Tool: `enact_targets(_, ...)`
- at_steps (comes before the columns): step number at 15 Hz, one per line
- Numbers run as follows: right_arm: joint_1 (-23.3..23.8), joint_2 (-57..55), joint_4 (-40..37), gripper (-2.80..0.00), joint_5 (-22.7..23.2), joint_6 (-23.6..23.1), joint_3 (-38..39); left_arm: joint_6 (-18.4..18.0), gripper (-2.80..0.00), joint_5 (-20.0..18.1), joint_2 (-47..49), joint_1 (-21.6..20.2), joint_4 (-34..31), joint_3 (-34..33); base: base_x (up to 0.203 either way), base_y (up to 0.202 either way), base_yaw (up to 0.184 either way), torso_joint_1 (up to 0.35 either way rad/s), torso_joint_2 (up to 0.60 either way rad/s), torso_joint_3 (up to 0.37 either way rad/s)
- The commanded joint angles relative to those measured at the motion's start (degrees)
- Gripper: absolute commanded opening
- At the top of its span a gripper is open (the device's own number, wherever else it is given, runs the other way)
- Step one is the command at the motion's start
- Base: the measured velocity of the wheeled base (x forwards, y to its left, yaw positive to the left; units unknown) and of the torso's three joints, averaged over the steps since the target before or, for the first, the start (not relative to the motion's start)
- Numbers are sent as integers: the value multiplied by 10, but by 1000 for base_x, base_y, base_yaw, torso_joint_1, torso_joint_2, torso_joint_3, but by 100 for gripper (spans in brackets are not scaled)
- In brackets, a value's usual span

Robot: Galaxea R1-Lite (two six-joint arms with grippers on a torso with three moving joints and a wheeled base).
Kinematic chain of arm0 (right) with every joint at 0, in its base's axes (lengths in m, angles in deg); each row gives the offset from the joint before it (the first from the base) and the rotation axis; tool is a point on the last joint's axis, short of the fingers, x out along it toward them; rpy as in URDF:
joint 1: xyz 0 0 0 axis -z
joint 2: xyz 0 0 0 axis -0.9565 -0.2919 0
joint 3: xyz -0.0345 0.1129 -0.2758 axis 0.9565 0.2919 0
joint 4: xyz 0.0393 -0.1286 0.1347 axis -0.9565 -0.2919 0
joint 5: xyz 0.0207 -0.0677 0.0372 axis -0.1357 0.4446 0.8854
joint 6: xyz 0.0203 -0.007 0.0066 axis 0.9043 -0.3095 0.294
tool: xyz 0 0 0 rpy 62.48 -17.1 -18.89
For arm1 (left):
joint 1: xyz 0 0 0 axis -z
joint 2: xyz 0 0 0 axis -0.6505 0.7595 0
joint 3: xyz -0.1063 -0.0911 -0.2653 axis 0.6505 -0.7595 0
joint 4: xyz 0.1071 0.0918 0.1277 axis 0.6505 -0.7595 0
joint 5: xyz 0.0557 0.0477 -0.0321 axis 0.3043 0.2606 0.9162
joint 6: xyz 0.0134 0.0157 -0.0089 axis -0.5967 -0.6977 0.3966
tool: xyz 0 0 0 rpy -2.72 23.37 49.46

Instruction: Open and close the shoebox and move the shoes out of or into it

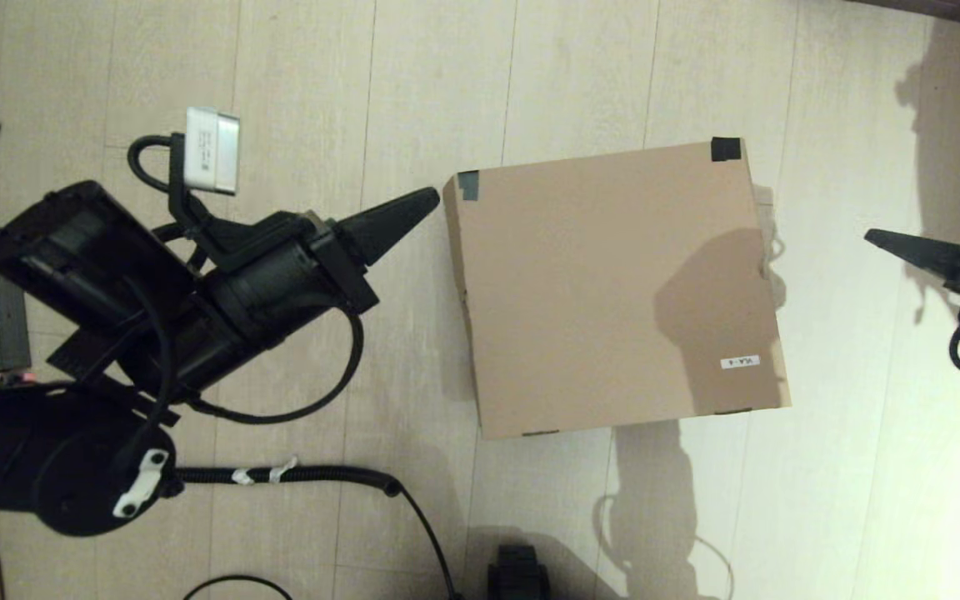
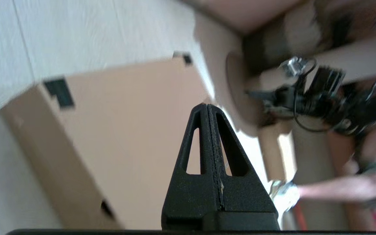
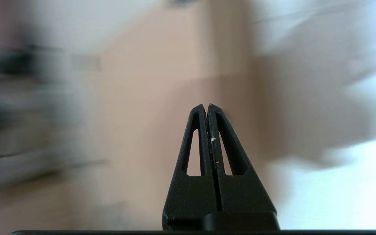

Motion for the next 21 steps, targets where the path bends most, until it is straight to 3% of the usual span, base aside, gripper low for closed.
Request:
enact_targets(1, -28, -17, -1, -280, -170, -192, 23, -11, -280, 3, 0, -1, 5, -29, 0, 0, 0, 0, 0, 0)
enact_targets(3, -78, -26, -2, -280, -354, -271, 50, -12, -280, 20, -16, -1, 5, -36, 0, 0, 0, 0, 0, 0)
enact_targets(4, -112, -30, -1, -280, -417, -292, 64, -12, -280, 27, -26, -2, 4, -37, 0, 0, 0, 0, 0, 0)
enact_targets(5, -136, -43, 0, -280, -445, -304, 79, -12, -280, 32, -39, -4, 3, -41, 0, 0, 0, 0, 0, 0)
enact_targets(8, -206, -77, 4, -280, -481, -308, 101, -12, -280, 34, -78, -16, 2, -80, 0, 0, 0, 0, 0, 0)
enact_targets(12, -305, -72, 20, -280, -539, -308, 164, -12, -280, 35, -88, -73, 5, -122, 0, 0, 0, 0, 0, 0)
enact_targets(17, -346, -1, 49, -280, -552, -307, 293, -11, -280, 37, -80, -74, 5, -138, 0, 0, 0, 0, 0, 0)
enact_targets(20, -354, 13, 50, -280, -572, -300, 298, -10, -280, 43, -79, -74, 5, -146, 0, 0, 0, 0, 0, 0)
enact_targets(21, -380, 13, 50, -280, -576, -299, 299, -10, -280, 45, -76, -73, 5, -148, 0, 0, 0, 0, 0, 0)
